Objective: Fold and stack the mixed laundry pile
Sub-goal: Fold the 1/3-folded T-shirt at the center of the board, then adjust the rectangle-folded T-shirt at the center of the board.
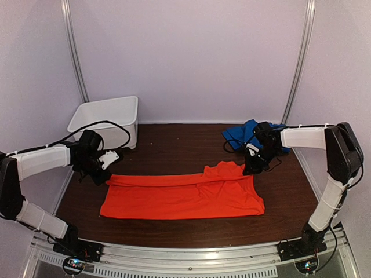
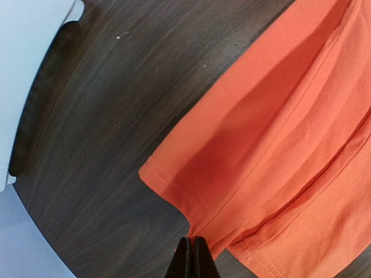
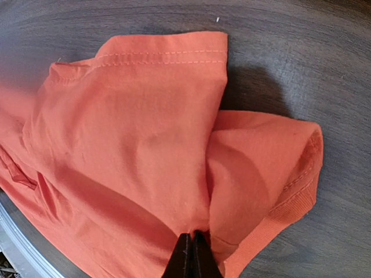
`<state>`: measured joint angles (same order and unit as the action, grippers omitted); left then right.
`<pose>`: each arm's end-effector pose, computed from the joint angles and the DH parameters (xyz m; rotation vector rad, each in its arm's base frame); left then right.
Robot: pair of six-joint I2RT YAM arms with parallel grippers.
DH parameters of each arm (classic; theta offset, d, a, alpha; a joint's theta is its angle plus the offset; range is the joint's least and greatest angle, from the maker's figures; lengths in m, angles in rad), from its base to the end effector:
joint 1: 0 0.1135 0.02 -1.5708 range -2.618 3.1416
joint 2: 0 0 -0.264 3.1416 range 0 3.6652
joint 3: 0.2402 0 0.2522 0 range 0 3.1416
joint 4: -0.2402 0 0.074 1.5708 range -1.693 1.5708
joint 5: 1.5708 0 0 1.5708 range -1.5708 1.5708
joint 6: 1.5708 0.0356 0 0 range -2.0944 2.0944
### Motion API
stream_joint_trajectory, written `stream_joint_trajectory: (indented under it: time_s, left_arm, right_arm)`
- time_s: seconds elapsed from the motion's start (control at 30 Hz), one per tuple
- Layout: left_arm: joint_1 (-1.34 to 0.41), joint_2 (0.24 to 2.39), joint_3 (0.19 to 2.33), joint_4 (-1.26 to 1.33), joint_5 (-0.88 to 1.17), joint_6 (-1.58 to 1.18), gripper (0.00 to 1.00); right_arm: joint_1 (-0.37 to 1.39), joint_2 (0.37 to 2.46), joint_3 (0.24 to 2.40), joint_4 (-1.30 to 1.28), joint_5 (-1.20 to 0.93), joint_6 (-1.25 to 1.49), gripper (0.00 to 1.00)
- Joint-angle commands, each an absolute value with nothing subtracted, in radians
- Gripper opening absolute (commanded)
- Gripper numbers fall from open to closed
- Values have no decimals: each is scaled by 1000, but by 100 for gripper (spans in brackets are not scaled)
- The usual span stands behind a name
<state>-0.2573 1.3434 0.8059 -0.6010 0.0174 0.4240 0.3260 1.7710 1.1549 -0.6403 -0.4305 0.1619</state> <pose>0.2392 -0.0636 0.1973 0.9101 2.5518 0.0260 0.3173 0.1230 0.1785 -0.3327 2.8388 0.7154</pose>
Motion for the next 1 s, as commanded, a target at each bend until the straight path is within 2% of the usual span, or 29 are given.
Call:
stream_joint_trajectory:
  time_s: [0.0,0.1,0.17,0.3,0.47,0.67,0.8,0.97]
  left_arm:
    - [-290,1376,805,-605,-20,430,11]
    - [-293,1353,838,-649,-1,436,30]
    - [-293,1339,878,-702,52,446,37]
    - [-293,1344,957,-751,92,475,41]
    - [-293,1378,1033,-636,194,421,40]
    - [-336,1474,1150,-385,288,129,42]
    - [-421,1643,1279,-281,362,-141,44]
    - [-574,1963,1605,-362,387,-312,41]
  right_arm:
    - [327,1772,1149,-654,-478,132,11]
    - [327,1745,1177,-705,-512,111,28]
    - [325,1722,1208,-743,-527,102,38]
    - [307,1706,1273,-775,-540,115,45]
    - [284,1826,1408,-781,-571,153,46]
    - [280,1982,1596,-815,-584,187,46]
    - [276,2080,1702,-863,-561,192,46]
    - [239,2130,1722,-872,-563,197,46]
